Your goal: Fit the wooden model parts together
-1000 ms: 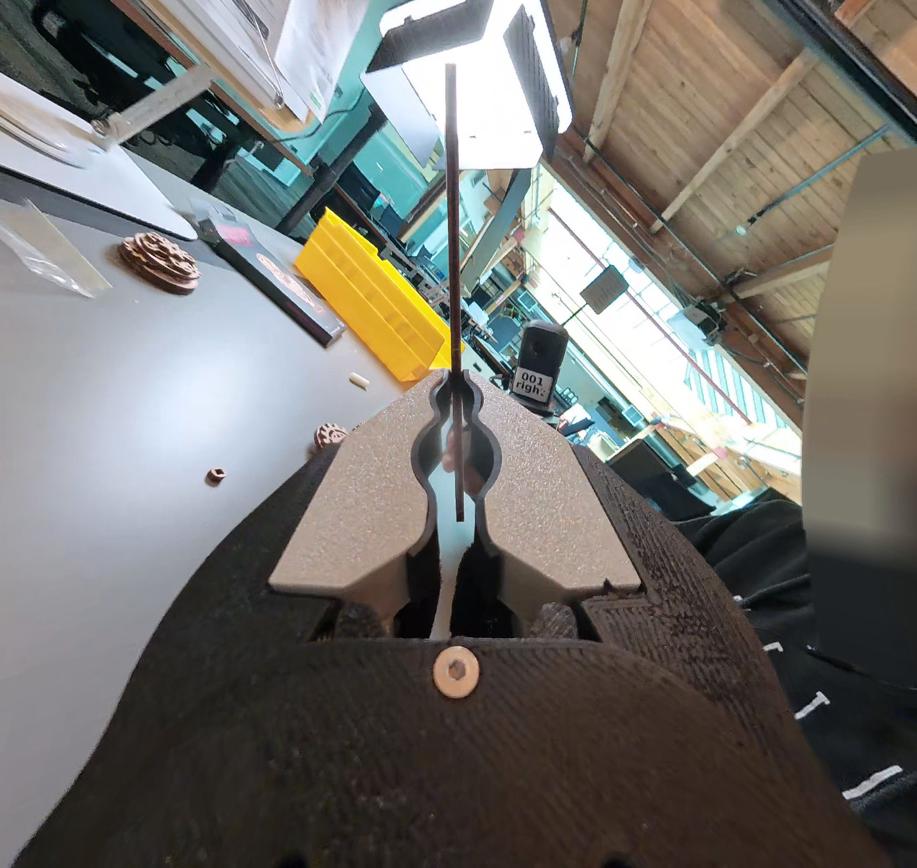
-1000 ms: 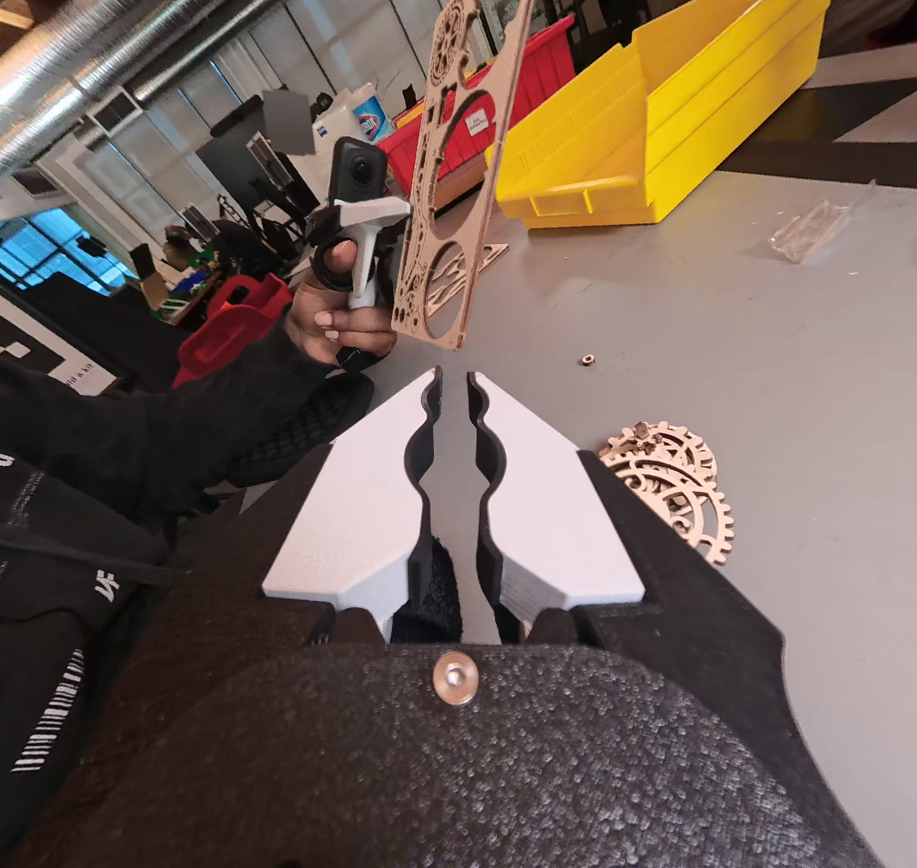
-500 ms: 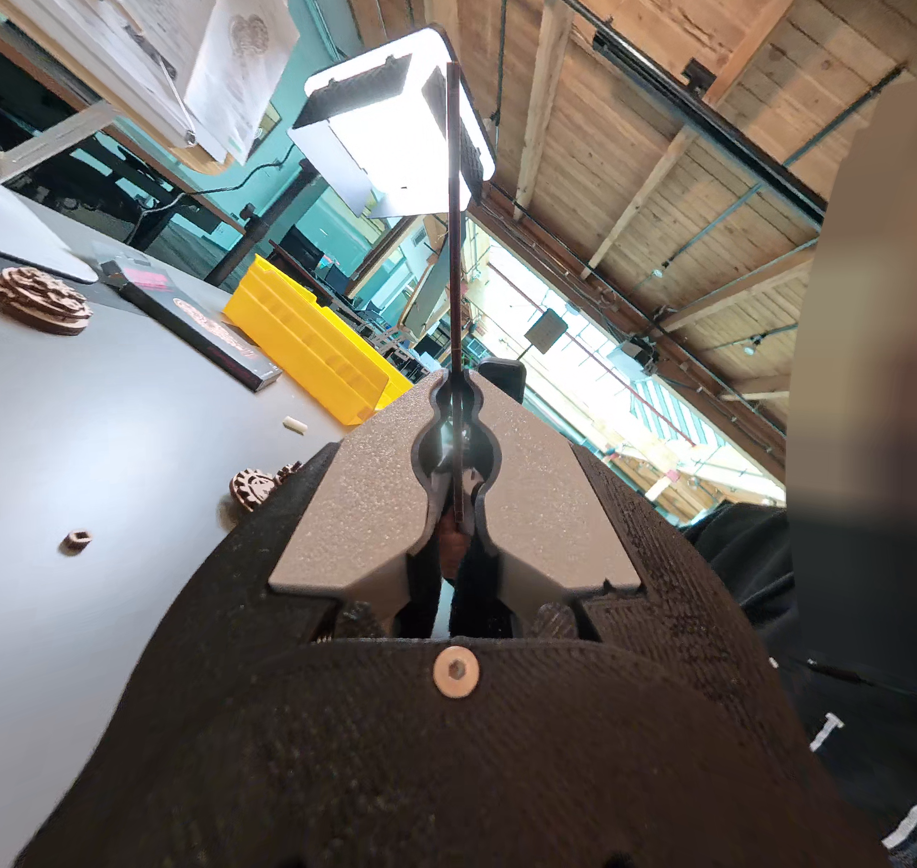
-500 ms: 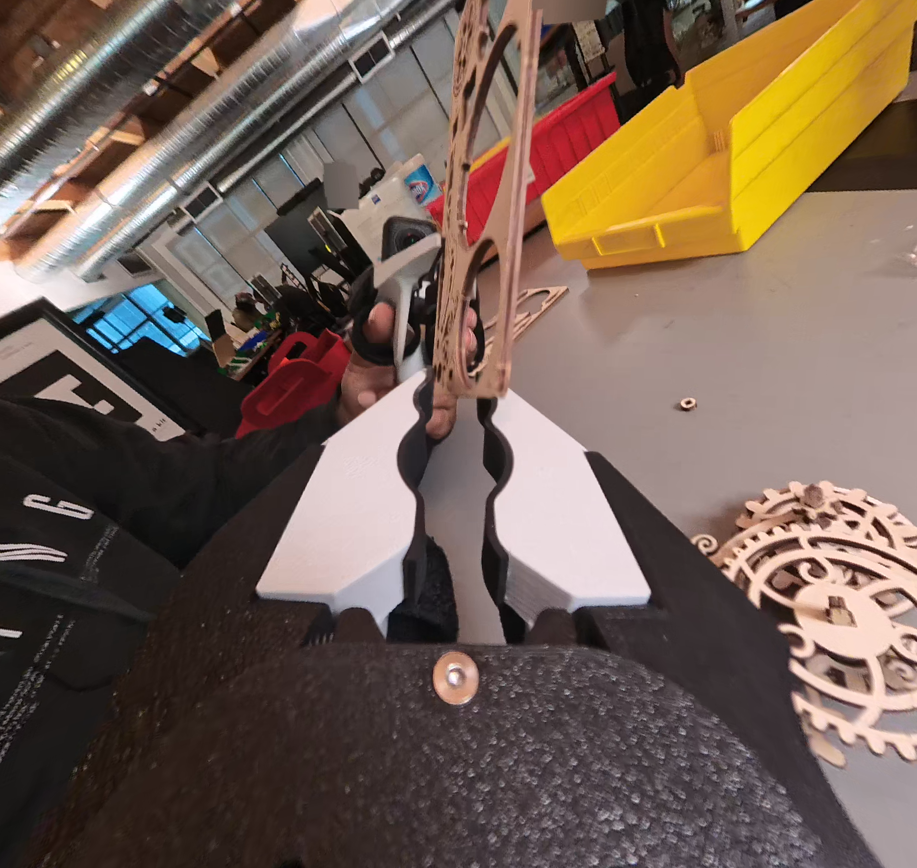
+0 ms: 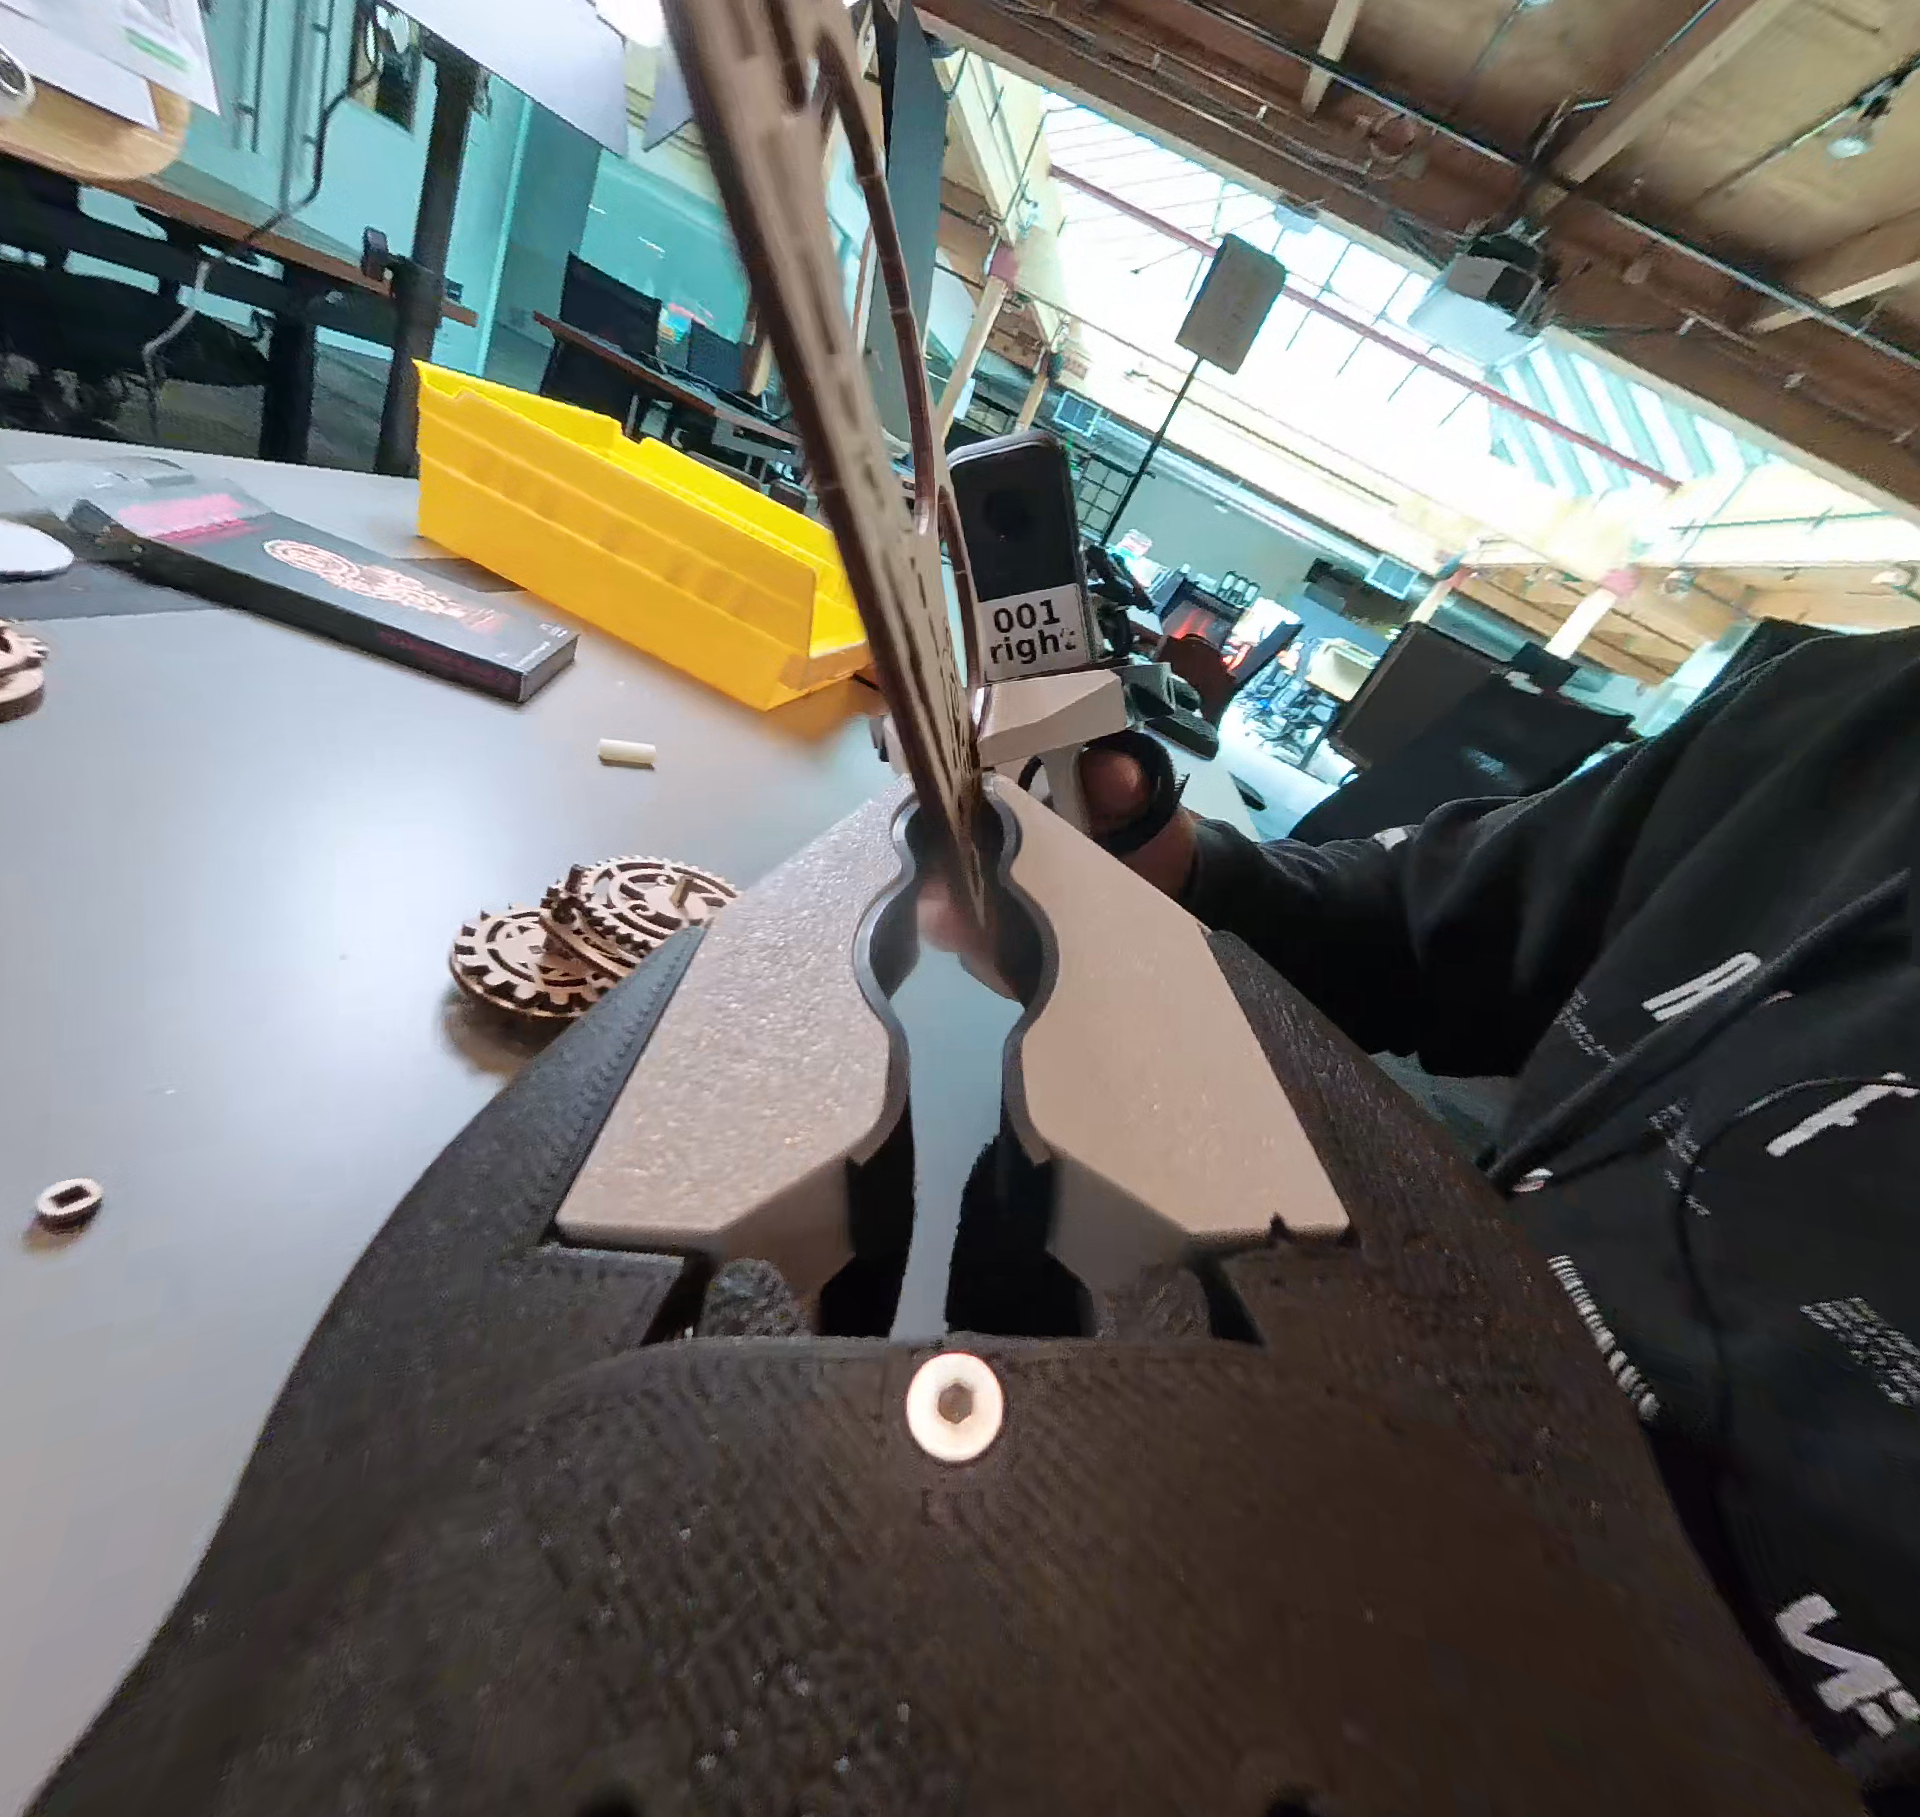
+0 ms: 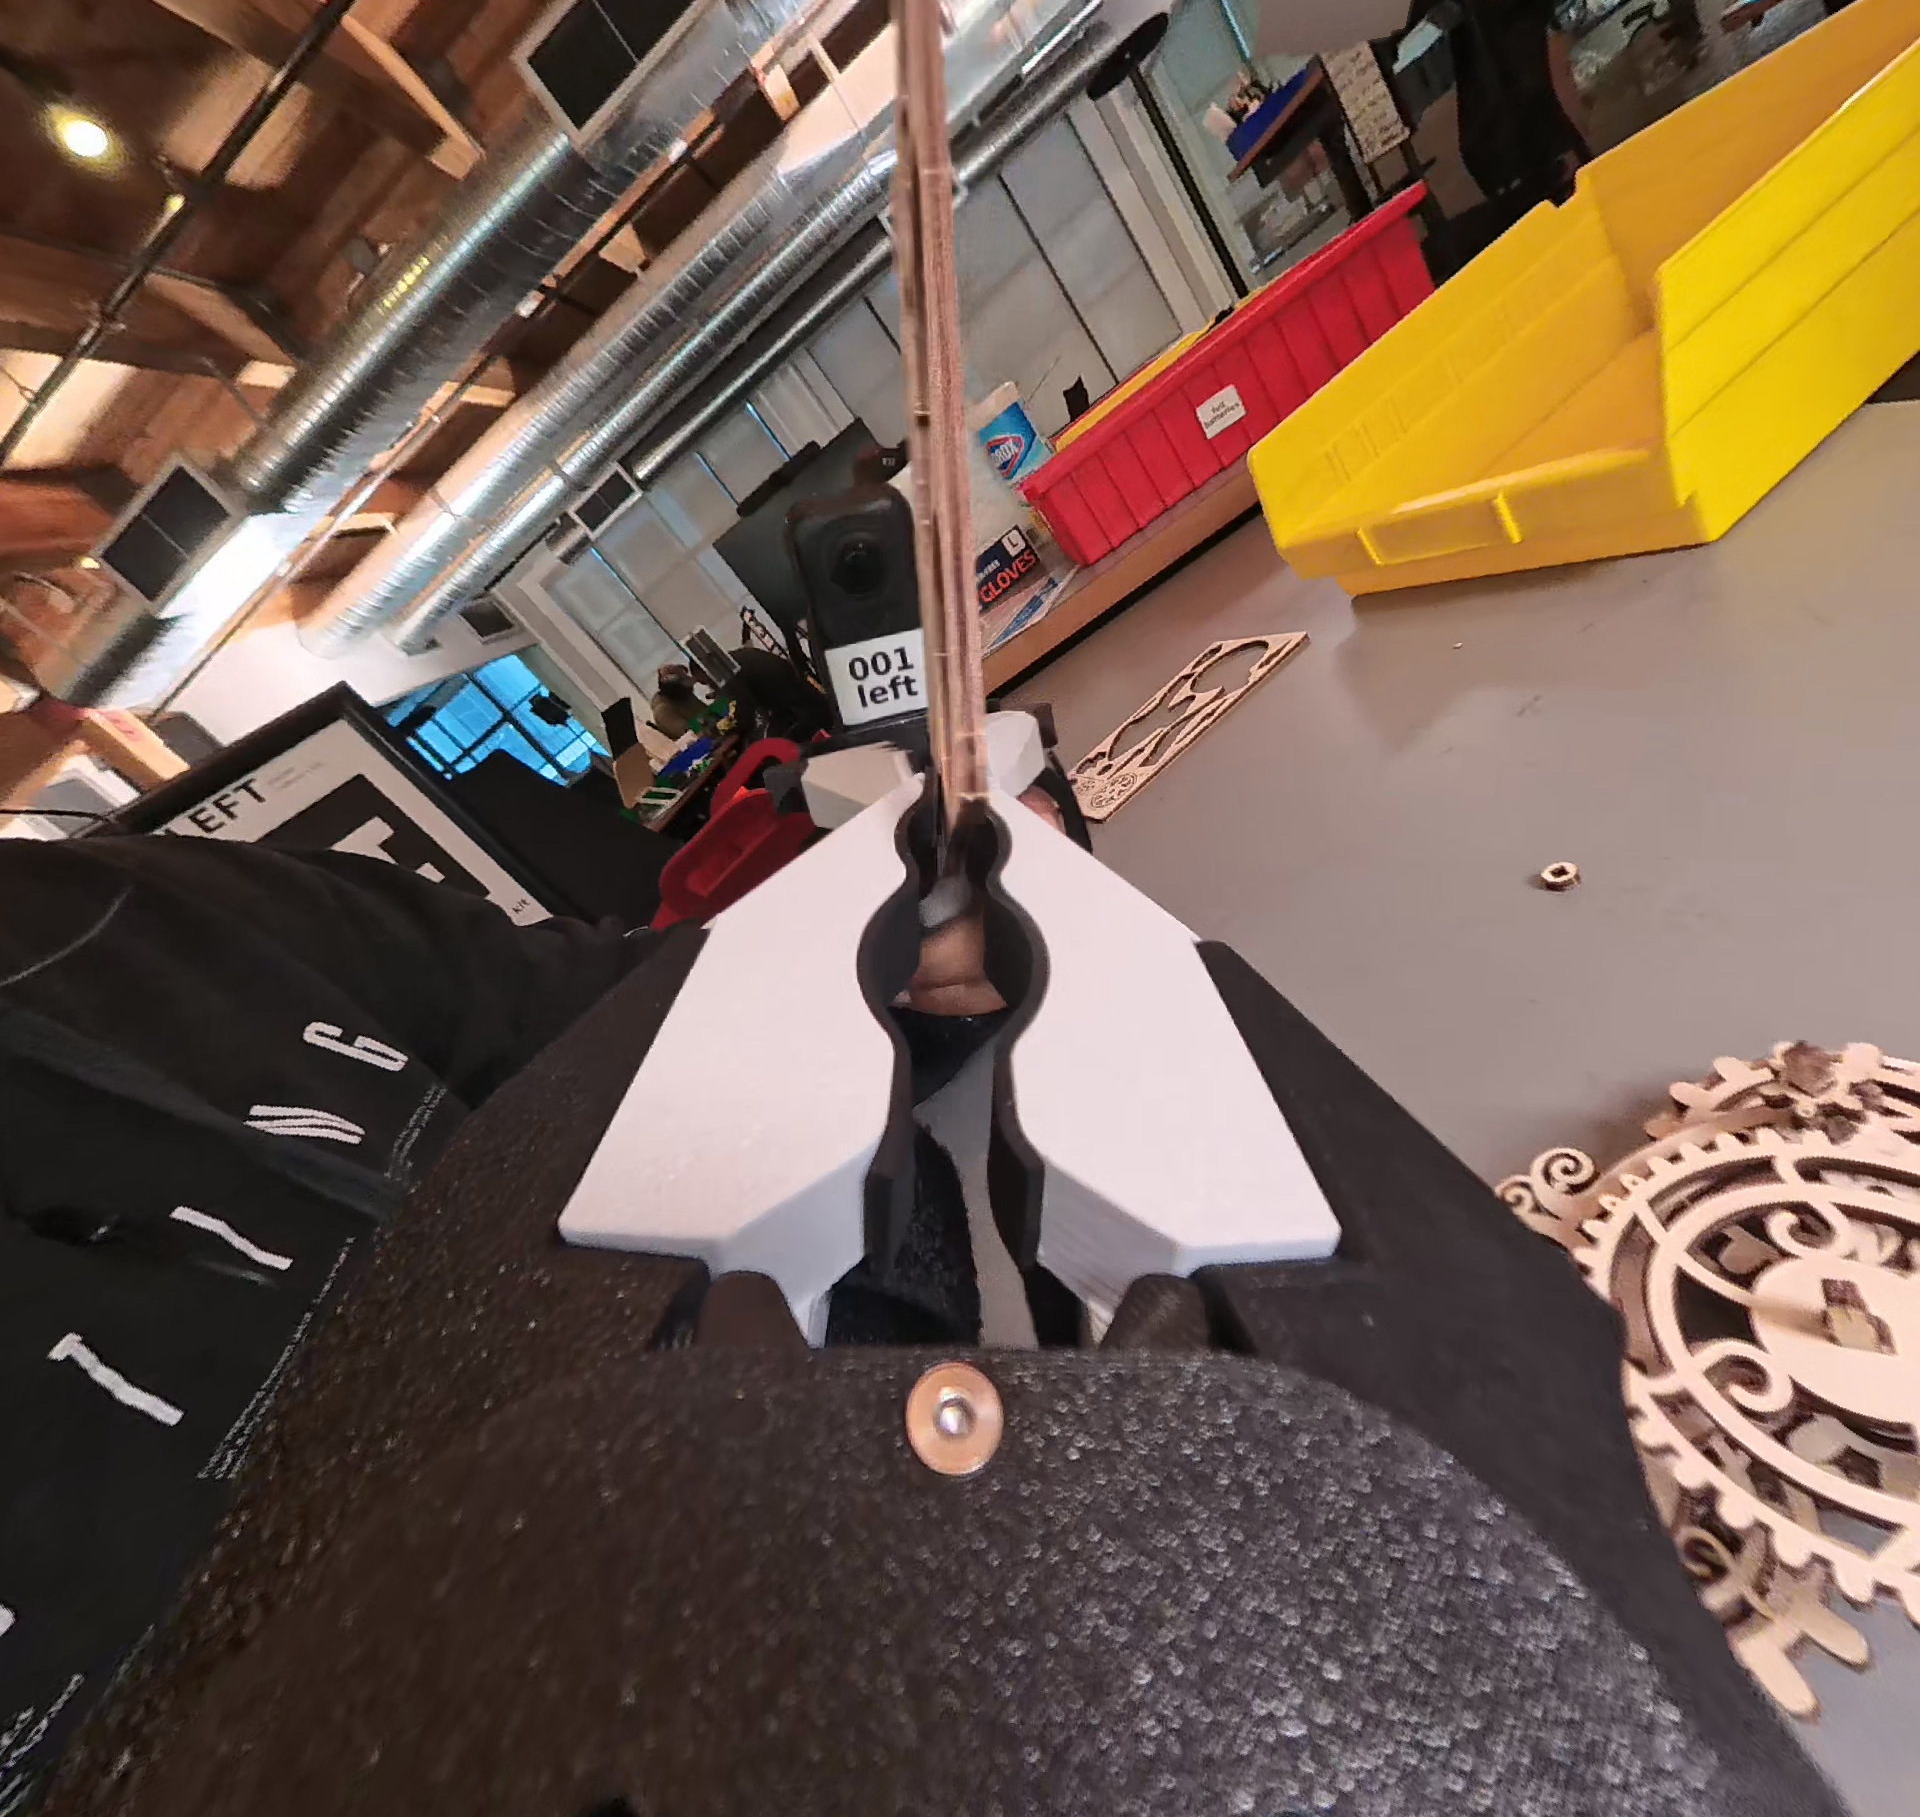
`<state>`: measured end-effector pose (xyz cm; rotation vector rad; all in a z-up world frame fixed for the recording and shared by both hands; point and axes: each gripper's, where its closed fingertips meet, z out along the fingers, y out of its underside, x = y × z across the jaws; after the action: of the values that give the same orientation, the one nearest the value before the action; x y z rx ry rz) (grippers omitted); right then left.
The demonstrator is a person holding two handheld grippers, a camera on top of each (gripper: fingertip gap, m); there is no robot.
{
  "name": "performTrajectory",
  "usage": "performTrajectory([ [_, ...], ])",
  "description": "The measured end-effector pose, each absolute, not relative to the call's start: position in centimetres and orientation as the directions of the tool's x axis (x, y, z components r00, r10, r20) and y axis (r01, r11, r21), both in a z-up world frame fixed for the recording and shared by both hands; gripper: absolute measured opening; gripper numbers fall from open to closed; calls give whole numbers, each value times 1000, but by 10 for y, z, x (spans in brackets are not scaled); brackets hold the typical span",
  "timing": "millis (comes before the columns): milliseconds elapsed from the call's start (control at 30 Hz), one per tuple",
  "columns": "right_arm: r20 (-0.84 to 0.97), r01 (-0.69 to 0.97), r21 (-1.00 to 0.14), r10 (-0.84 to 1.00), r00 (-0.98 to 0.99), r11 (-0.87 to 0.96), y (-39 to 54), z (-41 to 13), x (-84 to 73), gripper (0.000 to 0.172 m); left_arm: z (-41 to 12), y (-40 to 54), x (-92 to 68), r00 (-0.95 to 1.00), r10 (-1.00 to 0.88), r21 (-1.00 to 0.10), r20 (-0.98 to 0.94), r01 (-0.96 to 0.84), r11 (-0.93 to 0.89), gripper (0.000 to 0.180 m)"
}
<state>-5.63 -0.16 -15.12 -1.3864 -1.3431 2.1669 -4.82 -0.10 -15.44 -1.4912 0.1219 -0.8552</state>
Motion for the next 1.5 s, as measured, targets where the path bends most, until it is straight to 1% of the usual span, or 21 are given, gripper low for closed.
performTrajectory([
  [33, -596, 264, -794, 616, -515, -547, 0, -152, -57, 5, -154, -1, -48, 692, -566, -884, 448, 439, -162, 2],
  [100, -586, 256, -803, 633, -506, -538, 3, -153, -58, 5, -154, 0, -52, 691, -547, -870, 472, 467, -161, 1],
  [433, -515, 236, -855, 698, -498, -462, 5, -156, -58, 5, -155, -1, -54, 655, -523, -824, 546, 531, -197, 1],
  [600, -519, 250, -854, 708, -479, -457, 6, -155, -59, 4, -155, 1, -54, 688, -492, -833, 534, 528, -165, 1],
  [800, -531, 244, -846, 706, -469, -474, 5, -151, -46, 4, -151, 0, -44, 716, -497, -858, 491, 494, -136, 2],
  [900, -565, 226, -824, 722, -399, -520, 14, -152, -12, 4, -151, 7, -12, 694, -530, -864, 487, 472, -174, 2],
  [1067, -637, 180, -770, 749, -180, -612, 61, -172, 62, 7, -169, 51, 62, 616, -575, -842, 538, 423, -334, 3],
  [1200, -705, 97, -709, 707, -60, -699, 102, -178, 106, 5, -176, 94, 107, 501, -557, -748, 662, 491, -447, 3],
  [1333, -732, 77, -677, 680, 32, -732, 126, -196, 128, 4, -190, 117, 129, 475, -497, -687, 726, 523, -504, 2],
  [1500, -779, 50, -627, 627, -15, -778, 132, -194, 132, 6, -188, 125, 134, 452, -484, -662, 749, 536, -524, 2],
])
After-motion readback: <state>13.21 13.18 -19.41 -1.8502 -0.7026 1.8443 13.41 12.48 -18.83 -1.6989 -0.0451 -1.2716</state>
